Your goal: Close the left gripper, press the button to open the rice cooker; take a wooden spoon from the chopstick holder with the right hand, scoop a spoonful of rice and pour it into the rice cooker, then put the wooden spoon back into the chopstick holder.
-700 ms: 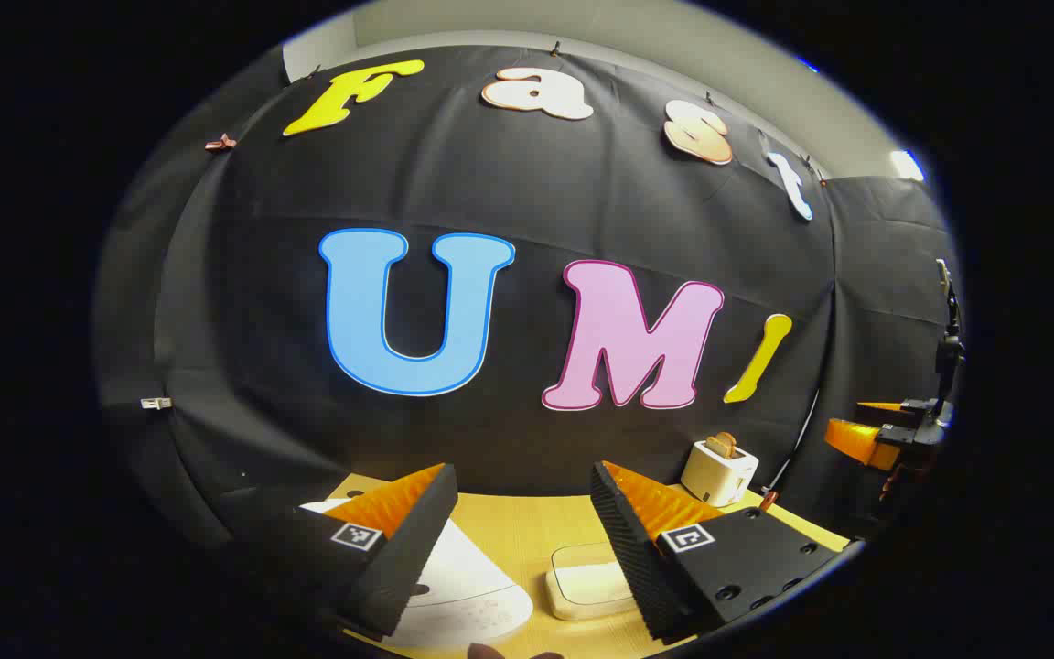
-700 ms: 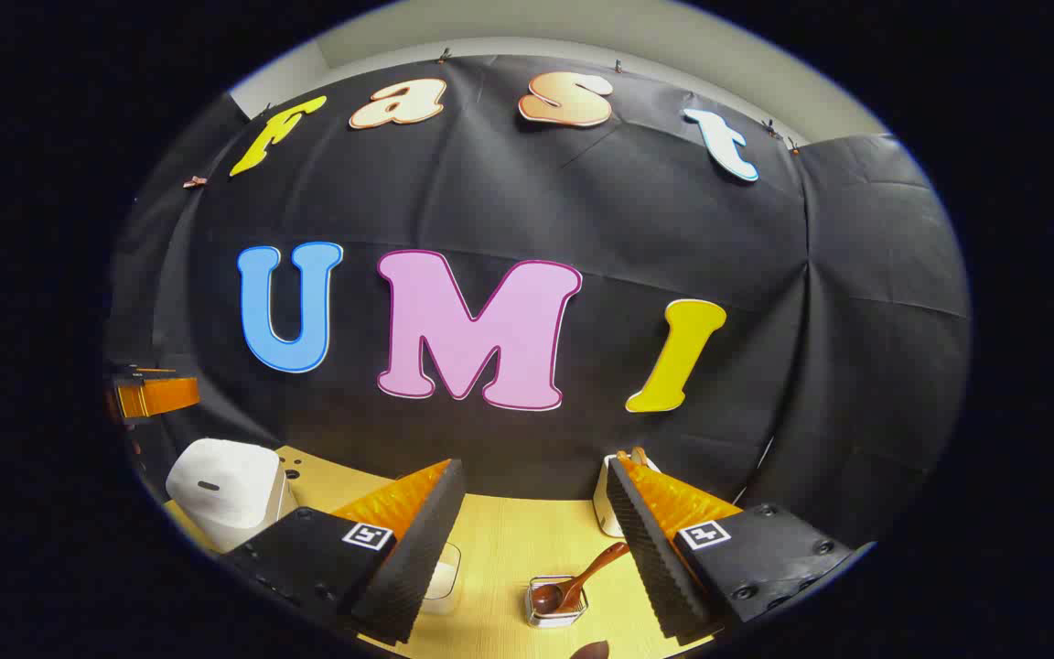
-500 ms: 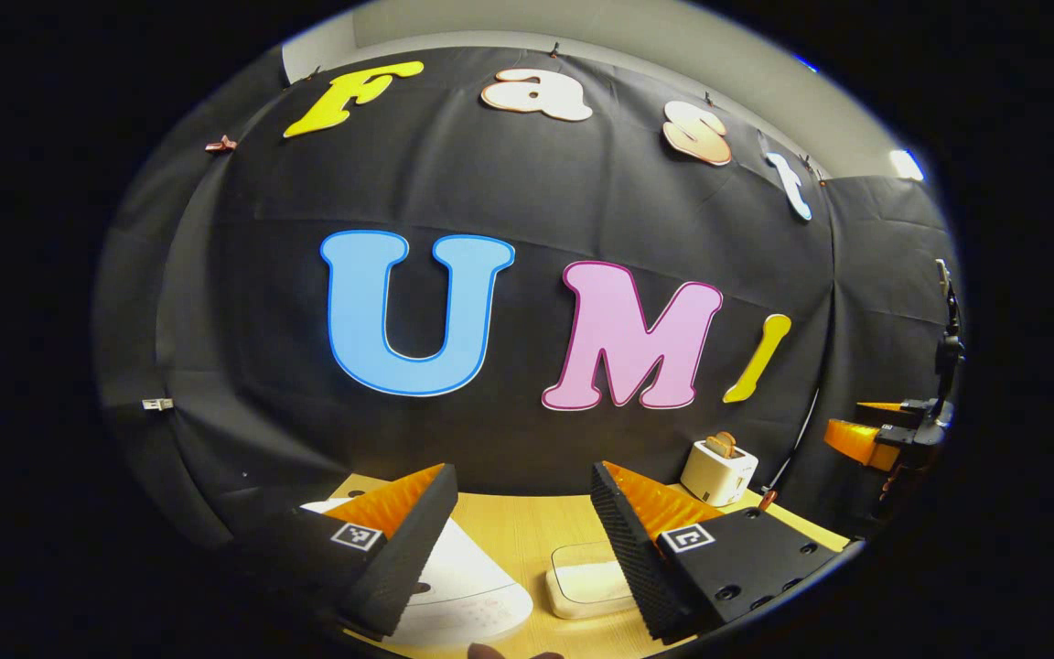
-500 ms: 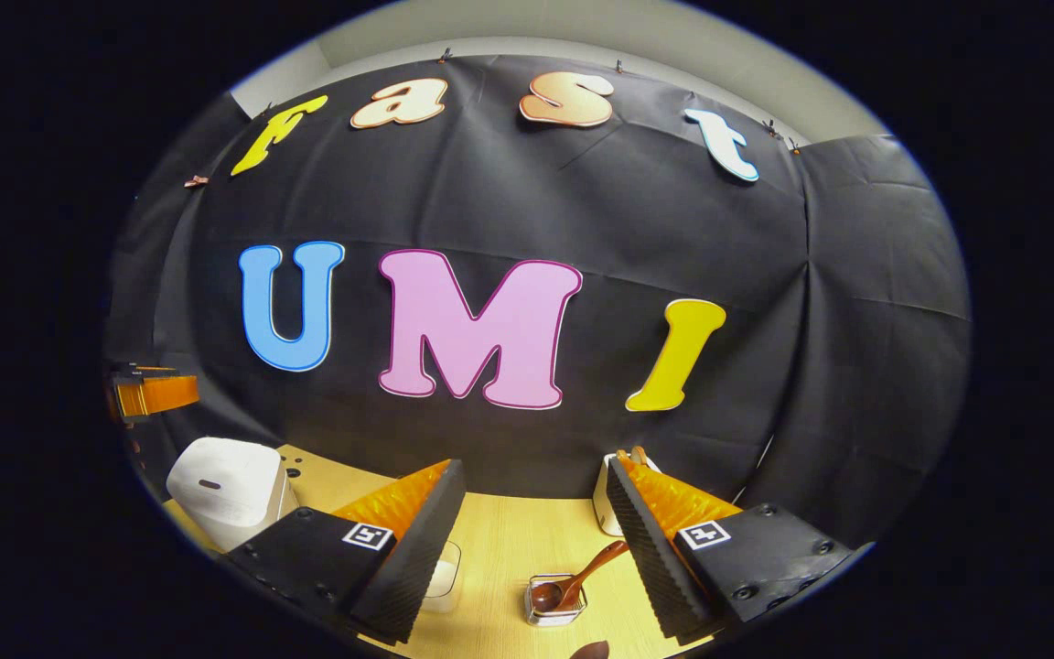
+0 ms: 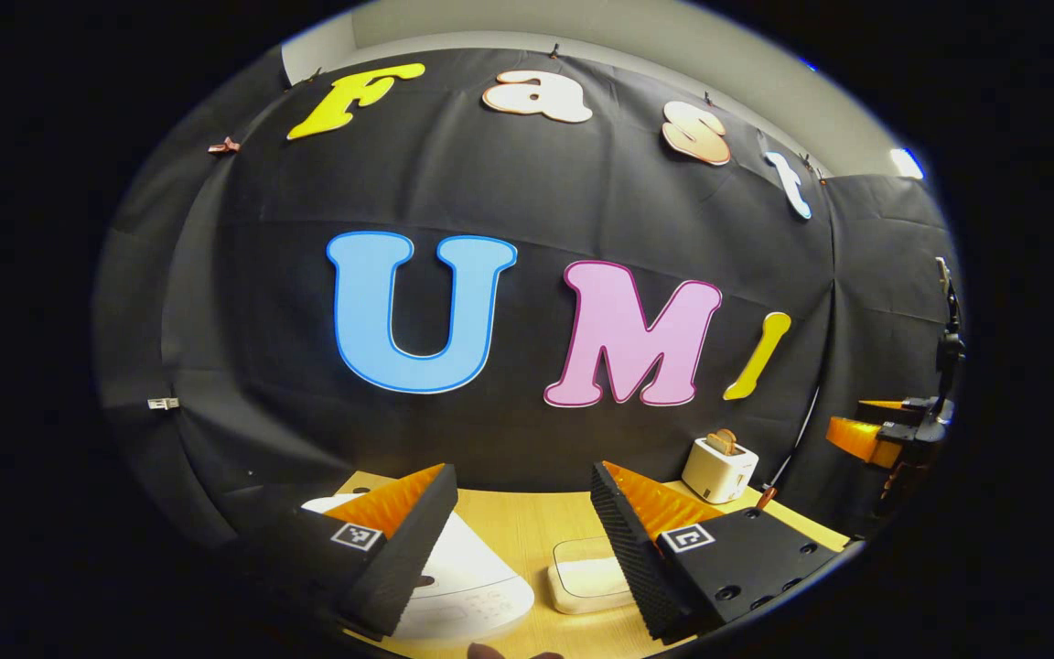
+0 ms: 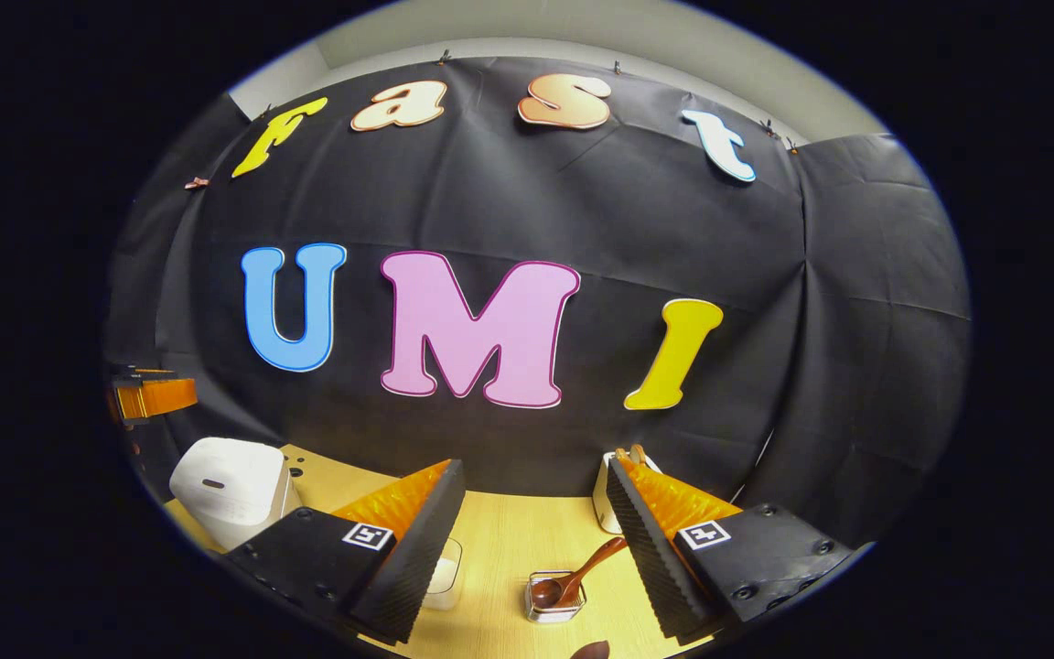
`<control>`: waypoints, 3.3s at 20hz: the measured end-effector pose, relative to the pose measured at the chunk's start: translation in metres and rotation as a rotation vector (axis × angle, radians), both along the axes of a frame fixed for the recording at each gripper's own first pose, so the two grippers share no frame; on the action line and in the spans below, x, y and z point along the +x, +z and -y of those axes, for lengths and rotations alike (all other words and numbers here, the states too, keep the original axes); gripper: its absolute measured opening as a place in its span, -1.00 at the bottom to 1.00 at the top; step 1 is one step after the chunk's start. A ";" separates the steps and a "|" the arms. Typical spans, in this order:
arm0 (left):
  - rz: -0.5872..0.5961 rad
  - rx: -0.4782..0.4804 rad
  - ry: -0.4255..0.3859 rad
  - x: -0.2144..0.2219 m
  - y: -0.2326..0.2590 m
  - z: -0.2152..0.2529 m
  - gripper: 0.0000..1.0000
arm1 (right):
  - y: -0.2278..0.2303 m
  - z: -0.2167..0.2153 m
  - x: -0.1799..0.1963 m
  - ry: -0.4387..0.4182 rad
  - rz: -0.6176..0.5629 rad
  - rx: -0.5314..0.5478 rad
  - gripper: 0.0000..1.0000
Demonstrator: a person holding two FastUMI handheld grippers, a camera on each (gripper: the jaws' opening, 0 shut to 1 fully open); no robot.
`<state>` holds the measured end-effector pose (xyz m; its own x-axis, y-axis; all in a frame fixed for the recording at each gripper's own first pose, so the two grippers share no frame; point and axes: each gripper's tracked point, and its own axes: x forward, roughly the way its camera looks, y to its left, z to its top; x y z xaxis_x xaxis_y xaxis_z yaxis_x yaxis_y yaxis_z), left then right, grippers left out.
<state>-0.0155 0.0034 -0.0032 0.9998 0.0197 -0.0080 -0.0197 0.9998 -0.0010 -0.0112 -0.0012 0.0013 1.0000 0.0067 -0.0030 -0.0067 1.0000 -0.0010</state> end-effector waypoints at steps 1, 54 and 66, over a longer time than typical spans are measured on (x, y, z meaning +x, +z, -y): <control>-0.001 -0.004 0.006 -0.001 0.000 -0.002 0.90 | 0.000 -0.001 0.001 0.002 0.000 -0.002 0.94; -0.067 0.024 0.194 0.072 -0.027 -0.137 -0.89 | -0.007 0.022 0.006 -0.060 -0.024 0.019 0.93; 0.162 -0.042 0.224 0.060 0.037 -0.116 -0.78 | -0.065 0.052 0.001 -0.067 -0.154 0.062 0.90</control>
